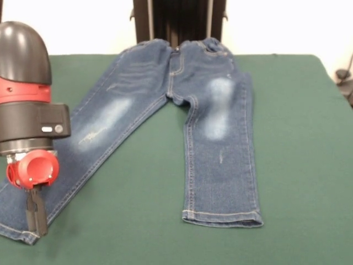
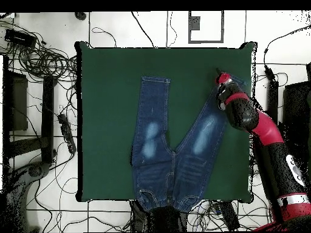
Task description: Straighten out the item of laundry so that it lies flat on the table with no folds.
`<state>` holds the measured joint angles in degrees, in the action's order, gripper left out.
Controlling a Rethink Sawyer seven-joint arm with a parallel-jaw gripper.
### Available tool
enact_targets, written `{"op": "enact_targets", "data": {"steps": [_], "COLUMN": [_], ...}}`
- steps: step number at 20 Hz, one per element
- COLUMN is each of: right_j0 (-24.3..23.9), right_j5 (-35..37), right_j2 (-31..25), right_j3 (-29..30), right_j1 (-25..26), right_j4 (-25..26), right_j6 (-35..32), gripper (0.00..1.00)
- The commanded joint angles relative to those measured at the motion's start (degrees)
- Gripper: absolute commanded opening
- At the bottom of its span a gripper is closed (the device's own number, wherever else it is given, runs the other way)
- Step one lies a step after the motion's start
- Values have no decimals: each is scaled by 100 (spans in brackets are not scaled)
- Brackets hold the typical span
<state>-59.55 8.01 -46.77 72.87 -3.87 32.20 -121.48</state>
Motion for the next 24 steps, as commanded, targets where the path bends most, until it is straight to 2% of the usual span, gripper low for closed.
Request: {"op": "enact_targets", "data": {"steps": [1,7,15,24], "right_j0": [841,1171,1340,1186], "right_j5": [-56,-360,-636,-432], "right_j2": [454,1007,1308,1074], "right_j3": [-275,-76,123,163], "right_j1": [1010,672,484,559], "right_j4": [126,-252,-548,-488], "right_j6": [-137,-823,-648,-285], "gripper": [100,100,100,100]}}
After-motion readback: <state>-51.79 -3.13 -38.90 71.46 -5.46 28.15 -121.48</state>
